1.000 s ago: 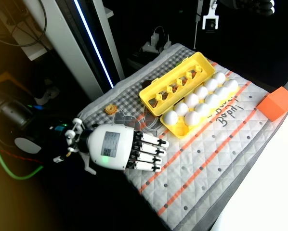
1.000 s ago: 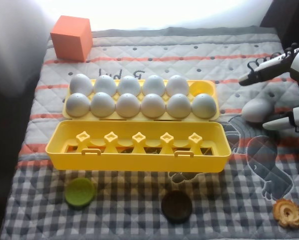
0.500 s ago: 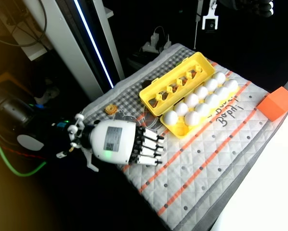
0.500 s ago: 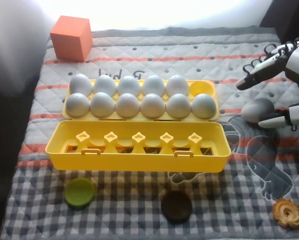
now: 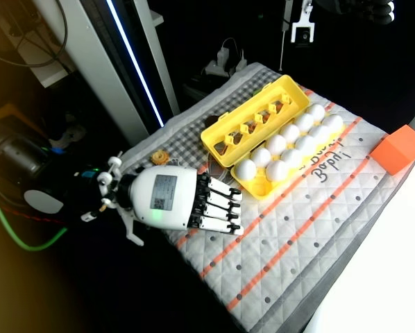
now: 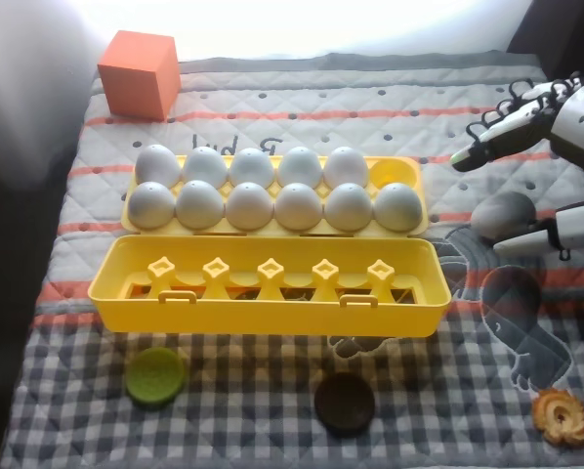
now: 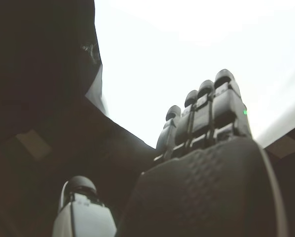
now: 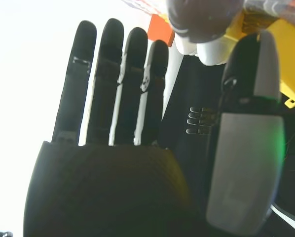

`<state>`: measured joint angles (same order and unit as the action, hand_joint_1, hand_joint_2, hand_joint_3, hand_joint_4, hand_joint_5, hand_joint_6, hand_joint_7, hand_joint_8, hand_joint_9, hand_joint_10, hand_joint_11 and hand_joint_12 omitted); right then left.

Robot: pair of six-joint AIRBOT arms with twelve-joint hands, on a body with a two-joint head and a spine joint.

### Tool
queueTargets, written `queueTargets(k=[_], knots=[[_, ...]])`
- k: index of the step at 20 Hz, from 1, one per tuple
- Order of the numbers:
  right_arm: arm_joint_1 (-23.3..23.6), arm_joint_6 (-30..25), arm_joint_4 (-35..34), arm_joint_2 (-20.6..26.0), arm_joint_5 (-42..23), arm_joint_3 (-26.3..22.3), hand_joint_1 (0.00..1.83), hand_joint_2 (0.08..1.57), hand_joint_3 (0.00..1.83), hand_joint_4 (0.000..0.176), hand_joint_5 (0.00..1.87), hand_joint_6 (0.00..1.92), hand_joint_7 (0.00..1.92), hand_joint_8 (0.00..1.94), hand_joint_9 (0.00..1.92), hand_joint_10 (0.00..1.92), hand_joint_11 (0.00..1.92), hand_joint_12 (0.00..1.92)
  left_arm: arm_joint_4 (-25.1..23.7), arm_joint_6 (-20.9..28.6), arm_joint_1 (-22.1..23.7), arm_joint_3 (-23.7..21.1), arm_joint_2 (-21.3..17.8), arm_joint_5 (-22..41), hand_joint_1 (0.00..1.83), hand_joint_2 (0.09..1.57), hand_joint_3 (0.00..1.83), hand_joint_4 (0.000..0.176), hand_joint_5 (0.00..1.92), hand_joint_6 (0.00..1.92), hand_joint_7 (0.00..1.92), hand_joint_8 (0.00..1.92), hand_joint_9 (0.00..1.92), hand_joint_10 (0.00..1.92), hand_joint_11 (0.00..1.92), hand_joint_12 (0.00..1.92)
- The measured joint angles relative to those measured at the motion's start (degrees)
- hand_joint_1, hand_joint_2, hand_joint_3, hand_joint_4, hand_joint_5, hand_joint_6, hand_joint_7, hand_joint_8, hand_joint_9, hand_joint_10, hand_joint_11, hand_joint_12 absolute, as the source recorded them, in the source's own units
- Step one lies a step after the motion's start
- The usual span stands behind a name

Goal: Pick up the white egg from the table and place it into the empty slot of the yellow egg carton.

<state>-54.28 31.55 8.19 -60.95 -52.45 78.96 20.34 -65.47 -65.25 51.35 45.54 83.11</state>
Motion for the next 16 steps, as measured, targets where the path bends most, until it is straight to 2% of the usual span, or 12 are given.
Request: queueTargets(k=[2,4,5,6,8,9,11,12,13,14,15,16], knots=[[0.0,0.0,0.28,-0.13,0.48,0.02,1.02,0.84,0.0,0.0,0.87,0.01,0.92,0.01,0.85,0.01,0.56,0.39,0.04,0.0,0.02,0.0,0.0,0.0,0.0,0.7,0.0,0.079,0.0,0.0,0.0,0.0,0.0,0.0,0.0,0.0],[0.0,0.0,0.31,-0.15,0.92,0.35,1.05,0.85,0.0,0.0,0.88,0.0,0.94,0.0,0.87,0.0,0.58,0.39,0.0,0.02,0.02,0.0,0.0,0.02,0.0,0.7,0.01,0.088,0.0,0.0,0.0,0.0,0.0,0.0,0.0,0.0],[0.0,0.0,0.2,-0.15,1.03,0.37,1.02,0.86,0.0,0.0,0.86,0.0,0.91,0.0,0.85,0.0,0.55,0.37,0.02,0.02,0.02,0.0,0.0,0.0,0.0,0.7,0.01,0.082,0.0,0.0,0.0,0.0,0.0,0.0,0.0,0.0],[0.0,-0.02,0.22,-0.15,1.07,0.37,1.01,0.86,0.0,0.0,0.86,0.0,0.91,0.0,0.85,0.0,0.55,0.37,0.0,0.02,0.02,0.0,0.0,0.02,0.0,0.7,0.0,0.085,0.0,0.0,0.0,0.0,0.0,0.0,0.0,0.0],[0.0,-0.2,0.31,-0.15,1.09,0.37,1.03,0.86,0.0,0.0,0.86,0.0,0.92,0.0,0.87,0.01,0.6,0.37,0.0,0.04,0.02,0.0,0.0,0.02,0.0,0.7,0.0,0.063,0.0,0.0,0.0,0.0,0.0,0.0,0.0,0.0],[0.0,-0.2,0.28,-0.15,1.09,0.37,1.02,0.87,0.0,0.0,0.84,0.0,0.9,0.0,0.84,0.0,0.61,0.32,0.04,0.07,0.02,0.0,0.0,0.02,0.0,0.71,0.01,0.069,0.0,0.0,0.0,0.0,0.0,0.0,0.0,0.0],[0.0,-0.22,0.28,-0.15,1.11,0.37,1.01,0.86,0.0,0.0,0.86,0.01,0.88,0.0,0.82,0.0,0.61,0.3,0.02,0.2,0.02,0.0,0.0,0.02,0.0,0.7,0.0,0.07,0.0,0.0,0.0,0.0,0.0,0.0,0.0,0.0],[0.0,-0.22,0.28,-0.15,1.11,0.37,1.04,0.86,0.0,0.0,0.86,0.01,0.89,0.0,0.83,0.0,0.61,0.3,0.0,0.2,0.02,0.0,0.0,0.02,0.0,0.71,0.01,0.055,0.0,0.0,0.0,0.0,0.0,0.0,0.0,0.0],[0.0,-0.2,0.26,-0.15,1.11,0.37,1.03,0.87,0.0,0.0,0.87,0.01,0.89,0.0,0.83,0.0,0.61,0.3,0.0,0.2,0.0,0.0,0.0,0.02,0.0,0.7,0.0,0.076,0.0,0.0,0.0,0.0,0.0,0.0,0.0,0.0],[0.0,-0.22,0.26,-0.15,1.11,0.37,1.02,0.87,0.0,0.0,0.87,0.01,0.9,0.0,0.84,0.0,0.62,0.31,0.02,0.2,0.02,0.0,0.0,0.02,0.0,0.69,0.0,0.085,0.0,0.0,0.0,0.0,0.0,0.0,0.0,0.0],[0.0,-0.22,0.28,-0.15,1.11,0.37,1.02,0.88,0.0,0.0,0.89,0.01,0.94,0.01,0.89,0.0,0.63,0.44,0.02,0.2,0.02,0.0,0.0,0.02,0.0,0.7,0.0,0.067,0.0,0.0,0.0,0.0,0.0,0.0,0.0,0.0],[0.0,-0.22,0.26,-0.15,1.11,0.37,1.02,0.88,0.0,0.0,0.89,0.01,0.94,0.01,0.89,0.0,0.63,0.44,0.02,0.2,0.02,0.0,0.0,0.04,0.0,0.7,0.0,0.067,0.0,0.0,0.0,0.0,0.0,0.0,0.0,0.0]])
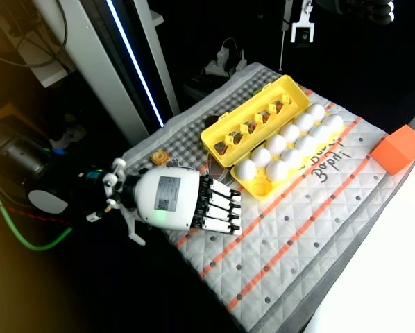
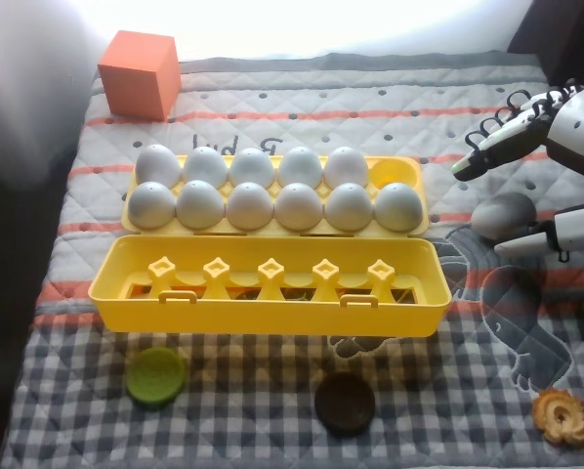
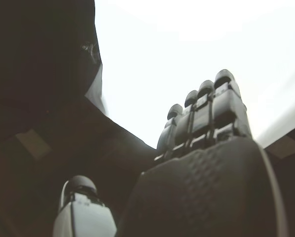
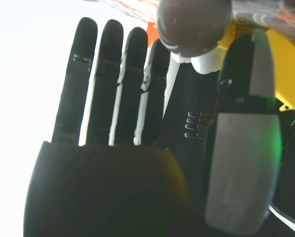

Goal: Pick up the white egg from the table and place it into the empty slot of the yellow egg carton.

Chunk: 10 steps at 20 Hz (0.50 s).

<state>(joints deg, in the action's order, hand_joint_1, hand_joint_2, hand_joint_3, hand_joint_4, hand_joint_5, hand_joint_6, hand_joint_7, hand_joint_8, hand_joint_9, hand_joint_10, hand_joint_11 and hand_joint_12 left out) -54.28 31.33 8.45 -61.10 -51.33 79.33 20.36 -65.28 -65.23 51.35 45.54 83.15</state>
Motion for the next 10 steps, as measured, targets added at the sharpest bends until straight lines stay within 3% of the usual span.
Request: queueTargets(k=[3,8,10], knots=[[0.0,0.0,0.0,0.0,0.0,0.0,1.05,0.9,0.0,0.0,0.94,0.0,0.97,0.0,0.93,0.0,0.56,0.65,0.0,0.0,0.0,0.0,0.0,0.0,0.0,0.69,0.0,0.096,0.0,0.0,0.0,0.0,0.0,0.0,0.0,0.0],[-0.02,0.0,0.0,0.0,0.0,0.02,1.04,0.92,0.0,0.0,0.99,0.0,0.99,0.0,0.93,0.0,0.54,0.73,-0.02,0.04,0.0,0.0,0.0,-0.02,0.0,0.72,0.01,0.075,0.0,0.0,0.0,0.0,0.0,0.0,0.0,0.0],[-0.02,0.0,0.0,0.0,0.02,0.07,1.02,0.93,0.0,0.0,0.98,0.0,0.98,0.0,0.92,0.0,0.53,0.73,0.0,0.11,-0.02,0.0,0.0,0.0,0.0,0.7,0.0,0.083,0.0,0.0,0.0,0.0,0.0,0.0,0.0,0.0]])
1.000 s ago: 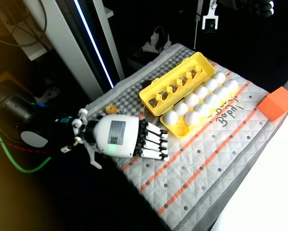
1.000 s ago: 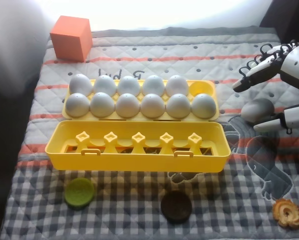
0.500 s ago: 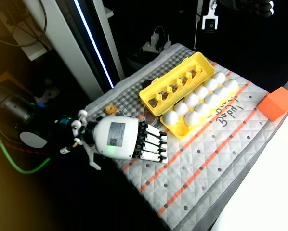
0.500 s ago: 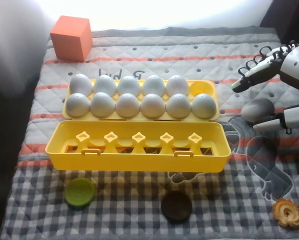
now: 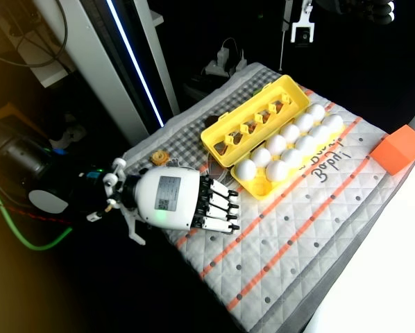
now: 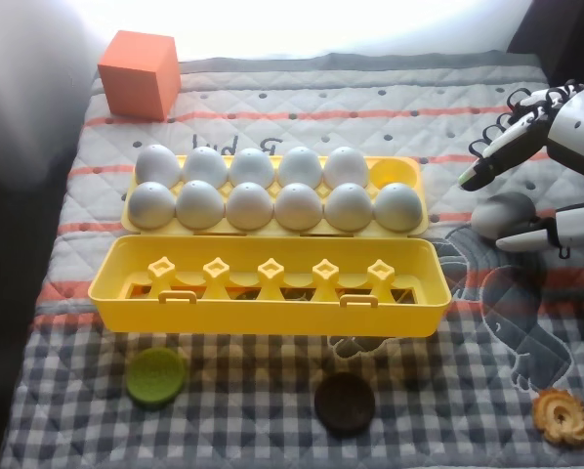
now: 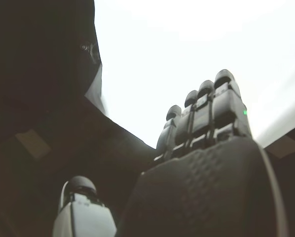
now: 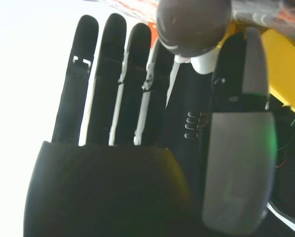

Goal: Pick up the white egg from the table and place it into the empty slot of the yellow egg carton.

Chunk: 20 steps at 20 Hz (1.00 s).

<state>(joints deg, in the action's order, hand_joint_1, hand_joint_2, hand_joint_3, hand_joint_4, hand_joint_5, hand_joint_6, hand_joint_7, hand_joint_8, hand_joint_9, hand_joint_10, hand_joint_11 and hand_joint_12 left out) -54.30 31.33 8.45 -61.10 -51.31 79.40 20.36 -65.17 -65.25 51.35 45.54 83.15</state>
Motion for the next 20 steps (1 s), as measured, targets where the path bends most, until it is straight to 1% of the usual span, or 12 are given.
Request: queueTargets(k=[3,4,6,8,9,10,12,13,16,18,19,20], knots=[[0.0,0.0,0.02,0.0,0.0,0.0,1.01,0.92,0.0,0.0,0.96,0.0,0.98,0.0,0.91,0.0,0.51,0.72,-0.02,0.13,0.0,0.0,0.0,0.0,0.0,0.71,0.0,0.069,0.0,0.0,0.0,0.0,0.0,0.0,0.0,0.0],[0.0,0.0,0.0,0.0,0.0,0.0,1.02,0.92,0.0,0.0,0.95,0.0,0.97,0.0,0.92,0.0,0.54,0.73,-0.02,0.13,0.02,0.0,0.0,0.0,0.0,0.7,0.0,0.08,0.0,0.0,0.0,0.0,0.0,0.0,0.0,0.0],[-0.04,0.0,0.0,0.0,0.04,0.0,1.01,0.91,0.0,0.0,0.94,0.0,0.97,0.0,0.92,0.0,0.54,0.73,-0.04,0.13,0.02,0.0,0.0,0.0,0.0,0.7,0.0,0.077,0.0,0.0,0.0,0.0,0.0,0.0,0.0,0.0],[-0.04,-0.02,0.09,-0.22,0.44,0.26,0.99,0.91,0.0,0.0,0.93,0.0,0.96,0.0,0.91,0.0,0.49,0.79,-0.02,0.15,0.02,0.0,0.0,0.0,0.0,0.71,0.01,0.064,0.0,0.0,0.0,0.0,0.0,0.0,0.0,0.0],[-0.04,-0.11,0.2,-0.31,0.76,0.46,0.98,0.91,0.0,0.0,0.91,0.0,0.94,0.0,0.89,0.0,0.45,0.82,-0.07,0.17,0.02,0.0,0.0,0.0,0.0,0.7,0.0,0.07,0.0,0.0,0.0,0.0,0.0,0.0,0.0,0.0],[-0.04,-1.05,0.37,-0.52,1.03,0.92,0.94,0.92,0.0,0.0,0.9,0.0,0.92,0.0,0.84,0.0,0.4,0.77,-0.15,0.31,0.0,0.0,0.0,0.02,0.0,0.7,0.0,0.087,0.0,0.0,0.0,0.0,0.0,0.0,0.0,0.0],[-0.04,-4.83,1.38,-0.79,1.25,2.25,0.97,0.92,0.0,0.0,0.91,0.0,0.92,0.0,0.82,0.0,0.36,0.74,-0.22,0.31,0.0,0.0,0.0,0.02,0.0,0.7,0.0,0.077,0.0,0.0,0.0,0.0,0.0,0.0,0.0,0.0],[-0.04,-6.38,1.66,-0.96,1.25,3.13,0.97,0.91,0.0,0.0,0.91,0.0,0.93,0.0,0.82,0.0,0.35,0.74,-0.2,0.31,0.0,0.0,0.0,0.02,0.0,0.69,0.0,0.082,0.0,0.0,0.0,0.0,0.0,0.0,0.0,0.0],[-0.04,-6.54,1.62,-0.96,1.33,3.48,1.0,0.91,0.0,0.0,0.92,0.0,0.95,0.0,0.85,0.0,0.39,0.72,-0.2,0.31,0.02,0.0,0.0,0.02,0.0,0.7,0.0,0.074,0.0,0.0,0.0,0.0,0.0,0.0,0.0,0.0],[-0.04,-6.8,2.56,-1.2,1.36,3.48,0.99,0.91,0.0,0.0,0.94,0.0,0.96,0.0,0.87,0.0,0.39,0.76,-0.22,0.31,0.0,0.0,0.0,0.0,0.0,0.71,0.0,0.078,0.0,0.0,0.0,0.0,0.0,0.0,0.0,0.0],[-0.04,-7.08,2.93,-1.27,1.38,3.48,0.99,0.9,0.0,0.0,0.94,0.0,0.97,0.0,0.88,0.01,0.41,0.78,-0.2,0.31,0.02,0.0,0.0,0.04,0.0,0.69,0.0,0.092,0.0,0.0,0.0,0.0,0.0,0.0,0.0,0.0],[-0.02,-7.15,3.19,-1.33,1.38,3.48,0.99,0.9,0.0,0.0,0.95,0.0,0.98,0.0,0.9,0.0,0.45,0.75,-0.22,0.31,0.0,0.0,0.0,0.02,0.0,0.69,0.0,0.081,0.0,0.0,0.0,0.0,0.0,0.0,0.0,0.0]])
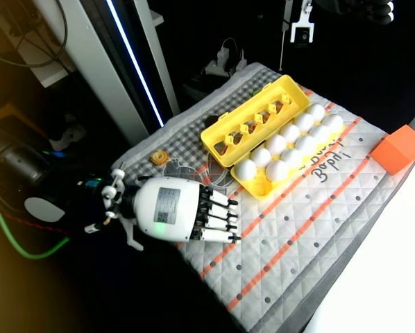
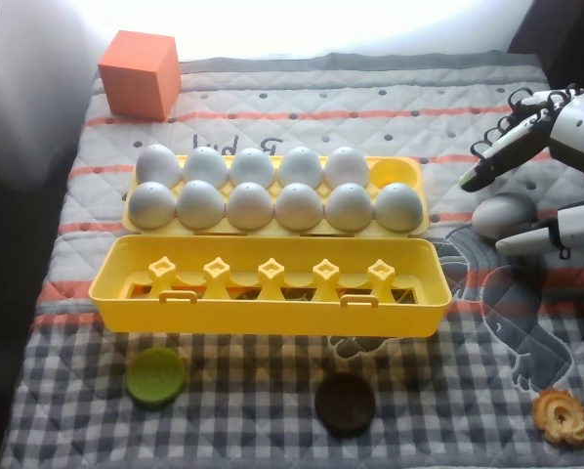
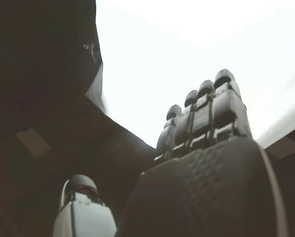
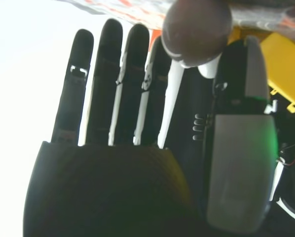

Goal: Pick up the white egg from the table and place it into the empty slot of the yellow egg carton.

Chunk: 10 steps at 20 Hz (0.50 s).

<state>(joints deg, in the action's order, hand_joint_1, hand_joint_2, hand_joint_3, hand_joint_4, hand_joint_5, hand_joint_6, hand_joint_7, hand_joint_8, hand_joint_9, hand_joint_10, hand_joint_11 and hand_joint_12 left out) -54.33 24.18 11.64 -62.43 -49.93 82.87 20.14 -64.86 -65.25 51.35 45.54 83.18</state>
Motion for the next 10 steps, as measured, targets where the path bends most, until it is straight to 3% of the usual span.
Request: queueTargets(k=[3,7,10], knots=[[-0.02,-0.04,-0.02,0.0,0.02,0.0,1.03,0.91,0.0,0.0,0.96,0.0,1.0,0.0,0.93,0.01,0.51,0.76,0.0,0.0,0.02,0.0,0.0,0.0,0.0,0.69,0.0,0.076,0.0,0.0,0.0,0.0,0.0,0.0,0.0,0.0],[0.0,-0.09,0.2,-0.17,0.04,0.0,1.04,0.95,0.0,0.0,0.97,0.0,1.02,0.0,0.98,0.01,0.61,0.72,0.02,0.0,0.02,0.0,0.0,0.0,0.0,0.68,0.0,0.086,0.0,0.0,0.0,0.0,0.0,0.0,0.0,0.0],[0.0,-0.09,0.28,-0.17,0.15,0.0,1.04,0.95,0.0,0.0,0.96,0.0,0.99,0.0,0.98,0.0,0.65,0.67,0.0,0.0,0.0,0.0,0.0,0.0,0.0,0.68,0.0,0.065,0.0,0.0,0.0,0.0,0.0,0.0,0.0,0.0]])
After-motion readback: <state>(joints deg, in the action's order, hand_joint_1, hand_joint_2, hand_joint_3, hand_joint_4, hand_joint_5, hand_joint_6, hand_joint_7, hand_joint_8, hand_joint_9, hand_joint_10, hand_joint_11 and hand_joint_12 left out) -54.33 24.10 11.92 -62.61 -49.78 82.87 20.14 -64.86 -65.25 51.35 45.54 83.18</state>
